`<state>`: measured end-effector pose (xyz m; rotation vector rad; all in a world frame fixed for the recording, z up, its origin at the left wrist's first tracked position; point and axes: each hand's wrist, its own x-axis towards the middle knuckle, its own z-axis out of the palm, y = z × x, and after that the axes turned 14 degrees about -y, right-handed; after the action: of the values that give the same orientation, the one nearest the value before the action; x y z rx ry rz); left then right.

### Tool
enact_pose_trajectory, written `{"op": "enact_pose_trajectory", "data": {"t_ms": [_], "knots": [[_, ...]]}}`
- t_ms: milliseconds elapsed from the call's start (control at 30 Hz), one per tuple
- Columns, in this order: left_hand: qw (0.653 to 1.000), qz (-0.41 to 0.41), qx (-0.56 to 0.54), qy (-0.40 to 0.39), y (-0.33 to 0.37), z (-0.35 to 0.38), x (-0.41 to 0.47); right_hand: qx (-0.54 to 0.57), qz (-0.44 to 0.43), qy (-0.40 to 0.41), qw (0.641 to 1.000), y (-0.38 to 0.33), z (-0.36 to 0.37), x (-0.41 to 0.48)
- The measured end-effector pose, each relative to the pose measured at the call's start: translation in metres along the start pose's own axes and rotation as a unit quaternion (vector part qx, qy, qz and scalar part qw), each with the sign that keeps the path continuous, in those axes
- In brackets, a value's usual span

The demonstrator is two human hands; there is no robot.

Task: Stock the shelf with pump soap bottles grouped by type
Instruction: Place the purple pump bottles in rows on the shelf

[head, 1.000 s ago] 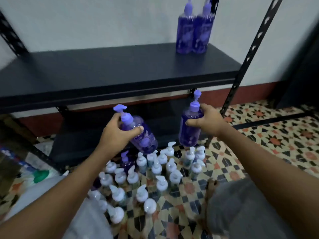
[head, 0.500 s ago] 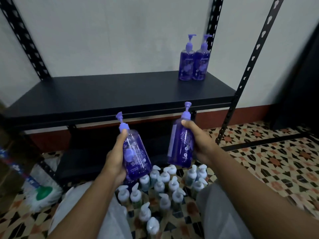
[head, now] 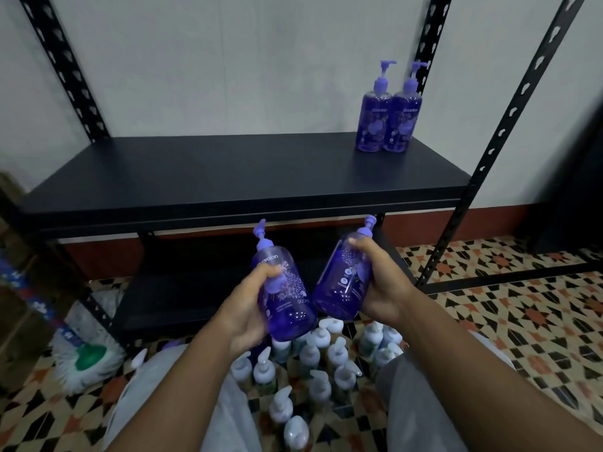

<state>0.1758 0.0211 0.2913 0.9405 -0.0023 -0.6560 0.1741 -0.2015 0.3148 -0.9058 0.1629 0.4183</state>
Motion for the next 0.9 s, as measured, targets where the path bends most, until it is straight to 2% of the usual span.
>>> {"op": "enact_pose_trajectory", "data": {"t_ms": [100, 233, 433, 567, 700, 900], "knots": [[0.999, 0.025, 0.043, 0.022, -0.003, 0.002, 0.003, -0.060, -0.001, 0.002, 0.998, 0.004, -0.003, -0.001], [0.994, 0.056, 0.075, 0.053, -0.005, 0.003, 0.005, -0.182, -0.036, 0.056, 0.981, 0.010, 0.001, -0.004], [0.993, 0.078, 0.087, 0.031, -0.010, 0.010, 0.006, -0.280, -0.091, 0.084, 0.952, 0.014, 0.004, -0.007], [0.992, 0.100, 0.077, 0.006, -0.015, 0.019, 0.010, -0.288, -0.096, 0.068, 0.950, 0.014, 0.006, -0.012], [0.992, 0.088, 0.090, -0.001, -0.015, 0.023, 0.014, -0.282, -0.077, 0.066, 0.954, 0.015, 0.008, -0.012], [0.988, 0.088, 0.123, -0.022, 0.005, 0.043, 0.028, -0.156, -0.072, 0.029, 0.985, -0.010, 0.008, -0.015]]}}
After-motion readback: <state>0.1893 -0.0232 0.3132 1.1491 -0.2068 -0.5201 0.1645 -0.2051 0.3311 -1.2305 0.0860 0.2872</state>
